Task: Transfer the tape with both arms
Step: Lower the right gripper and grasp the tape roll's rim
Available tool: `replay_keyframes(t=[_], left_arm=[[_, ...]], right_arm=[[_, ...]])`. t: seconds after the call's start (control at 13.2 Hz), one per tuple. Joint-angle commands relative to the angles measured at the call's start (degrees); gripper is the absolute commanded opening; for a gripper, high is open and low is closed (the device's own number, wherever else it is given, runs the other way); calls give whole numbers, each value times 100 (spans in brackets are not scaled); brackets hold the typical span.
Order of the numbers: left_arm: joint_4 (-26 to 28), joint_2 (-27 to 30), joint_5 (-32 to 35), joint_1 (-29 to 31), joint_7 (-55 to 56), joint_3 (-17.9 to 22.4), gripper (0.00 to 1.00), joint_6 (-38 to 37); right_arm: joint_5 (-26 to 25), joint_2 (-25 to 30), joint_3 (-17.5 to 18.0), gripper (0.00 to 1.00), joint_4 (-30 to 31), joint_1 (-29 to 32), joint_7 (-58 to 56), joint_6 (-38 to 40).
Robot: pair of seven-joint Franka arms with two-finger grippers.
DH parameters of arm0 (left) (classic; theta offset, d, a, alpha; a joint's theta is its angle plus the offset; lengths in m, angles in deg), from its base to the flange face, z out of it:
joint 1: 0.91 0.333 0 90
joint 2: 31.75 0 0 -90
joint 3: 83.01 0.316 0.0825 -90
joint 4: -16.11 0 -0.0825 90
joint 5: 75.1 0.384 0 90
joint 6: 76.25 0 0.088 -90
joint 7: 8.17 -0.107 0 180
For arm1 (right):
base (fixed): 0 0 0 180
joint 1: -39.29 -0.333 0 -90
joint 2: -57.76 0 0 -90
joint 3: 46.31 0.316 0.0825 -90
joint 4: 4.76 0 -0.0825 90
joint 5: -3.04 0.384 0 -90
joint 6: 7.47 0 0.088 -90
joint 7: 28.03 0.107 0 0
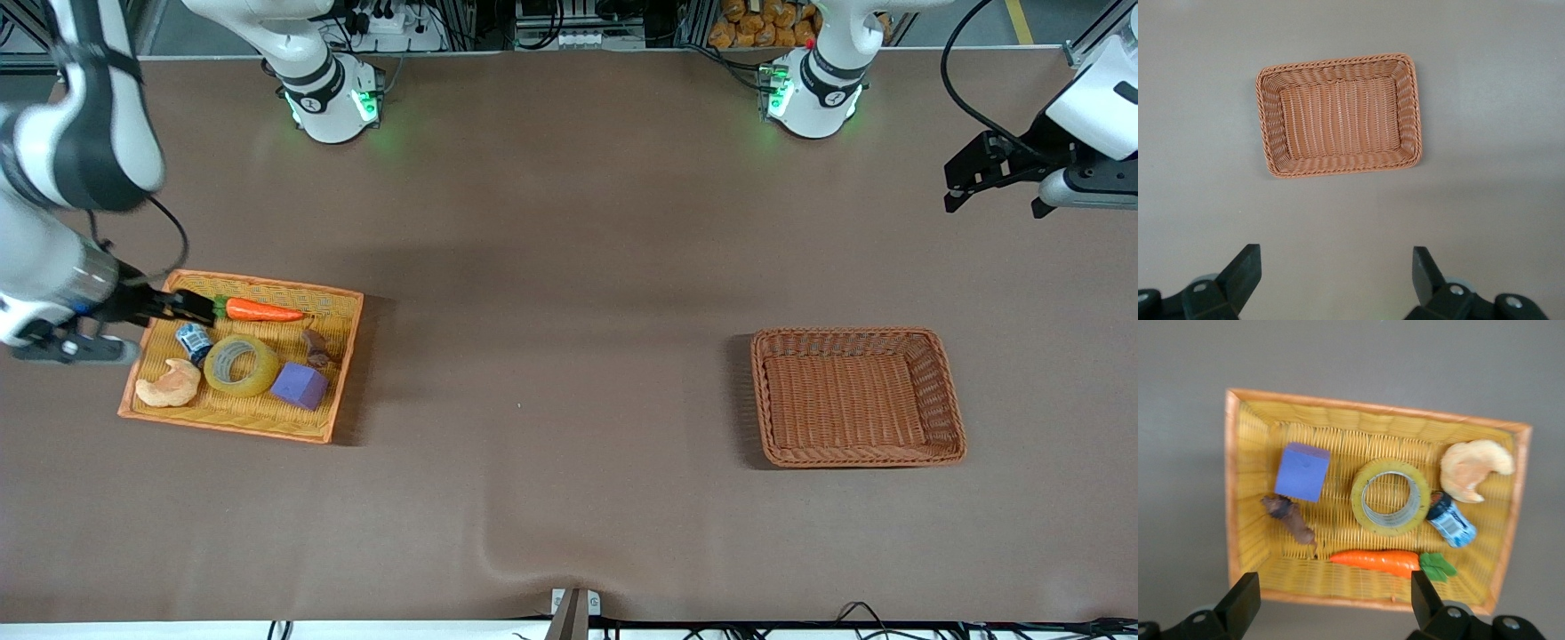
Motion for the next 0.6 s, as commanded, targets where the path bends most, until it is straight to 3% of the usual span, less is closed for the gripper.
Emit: replay_keyframes(t=[0.0, 0.15, 0.53], left_arm=[[59, 58, 19, 6, -135, -7, 100, -67], [103, 67, 19, 6, -135, 2, 100, -67], [515, 76, 28, -3, -126, 19, 100, 240]], right_arm=[[-53, -446, -5, 100, 555, 218, -119, -1014], [-53, -753, -14, 100, 987, 280, -313, -1920], [-124, -1097, -14, 100, 988, 377, -718, -2109]])
